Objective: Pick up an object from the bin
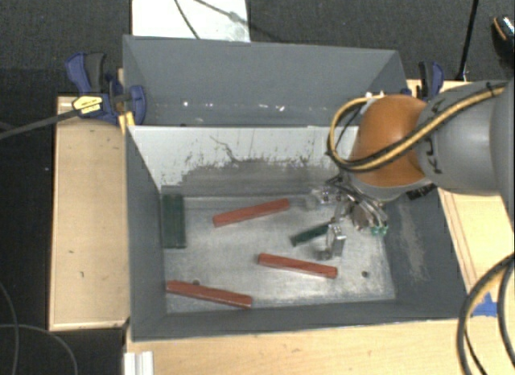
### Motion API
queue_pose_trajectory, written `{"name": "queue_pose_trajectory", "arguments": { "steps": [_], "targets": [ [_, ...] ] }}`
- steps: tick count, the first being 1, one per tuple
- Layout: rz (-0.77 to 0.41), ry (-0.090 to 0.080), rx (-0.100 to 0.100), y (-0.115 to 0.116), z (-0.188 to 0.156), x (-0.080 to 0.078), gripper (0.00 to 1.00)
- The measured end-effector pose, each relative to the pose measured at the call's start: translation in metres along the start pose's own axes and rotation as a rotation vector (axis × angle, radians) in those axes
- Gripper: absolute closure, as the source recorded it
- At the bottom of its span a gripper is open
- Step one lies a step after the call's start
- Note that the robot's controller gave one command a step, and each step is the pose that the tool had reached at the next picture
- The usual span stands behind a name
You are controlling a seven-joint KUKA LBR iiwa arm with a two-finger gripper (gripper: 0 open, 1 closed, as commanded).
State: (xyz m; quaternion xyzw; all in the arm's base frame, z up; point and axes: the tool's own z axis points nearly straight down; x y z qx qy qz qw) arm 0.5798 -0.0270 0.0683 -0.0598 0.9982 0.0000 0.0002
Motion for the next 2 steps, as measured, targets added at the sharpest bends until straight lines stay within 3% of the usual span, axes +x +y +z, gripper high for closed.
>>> {"name": "queue_pose_trajectory", "arguments": {
  "steps": [1,2],
  "targets": [
    [-0.001,-0.001,0.0,0.0,0.0,0.0,1.0],
    [-0.002,-0.011,0.002,-0.001,-0.096,-0.003,1.0]
  ]
}}
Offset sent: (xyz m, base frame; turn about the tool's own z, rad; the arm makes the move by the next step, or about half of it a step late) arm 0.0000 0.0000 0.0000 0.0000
